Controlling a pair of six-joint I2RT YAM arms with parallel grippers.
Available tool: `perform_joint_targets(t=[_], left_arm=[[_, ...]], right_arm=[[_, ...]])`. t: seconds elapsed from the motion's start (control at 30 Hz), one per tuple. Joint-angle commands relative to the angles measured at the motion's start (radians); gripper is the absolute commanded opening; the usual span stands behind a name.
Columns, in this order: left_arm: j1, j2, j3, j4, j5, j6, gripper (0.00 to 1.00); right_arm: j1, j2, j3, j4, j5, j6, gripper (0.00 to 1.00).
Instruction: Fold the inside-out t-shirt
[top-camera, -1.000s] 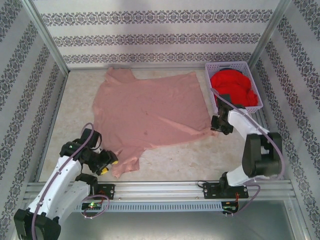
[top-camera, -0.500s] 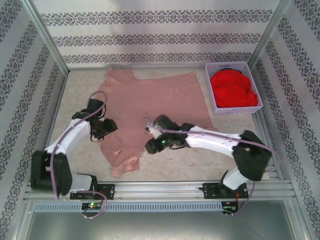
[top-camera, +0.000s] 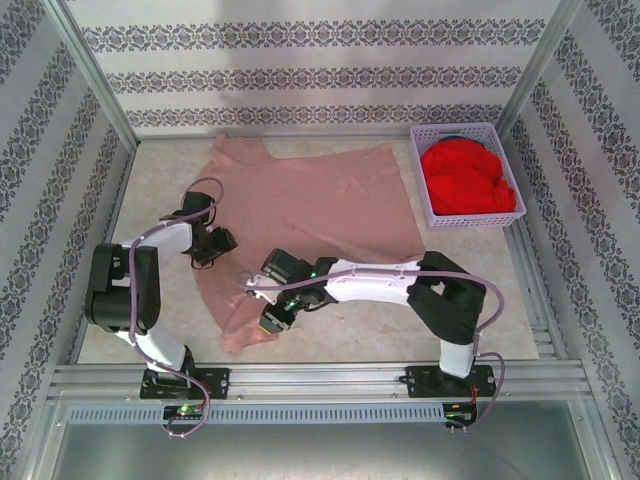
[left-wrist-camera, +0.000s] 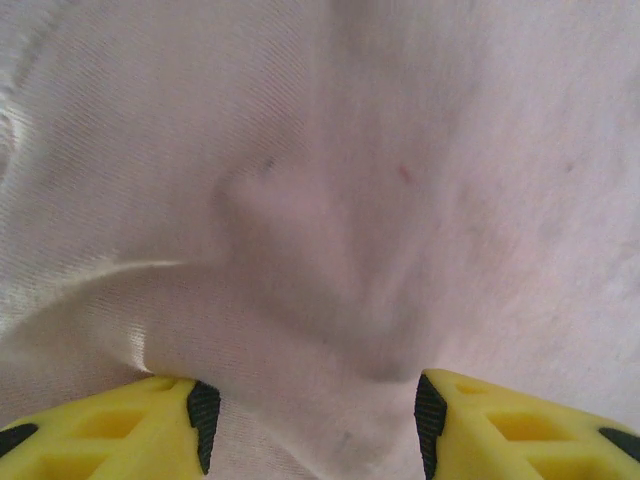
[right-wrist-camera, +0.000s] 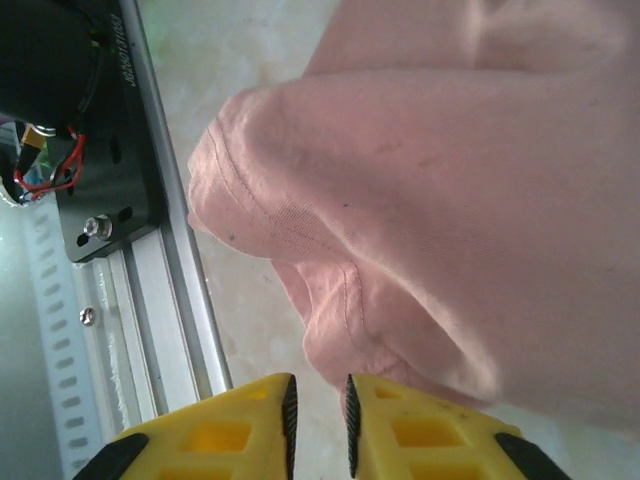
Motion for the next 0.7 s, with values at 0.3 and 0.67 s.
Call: perform_joint_targets(t=[0.3, 0.67], left_arm=[[0.031, 0.075, 0.046, 0.058, -0.039, 0.039, 0.56], [0.041, 0.175, 0.208, 0.004, -0.056, 0.086, 0.58]], right_arm=[[-0.006, 0.127, 0.01, -0.144, 0.016, -0.133, 0.11], [-0.026, 0.046, -0.054, -0.139, 0.031, -0.118, 0.05]])
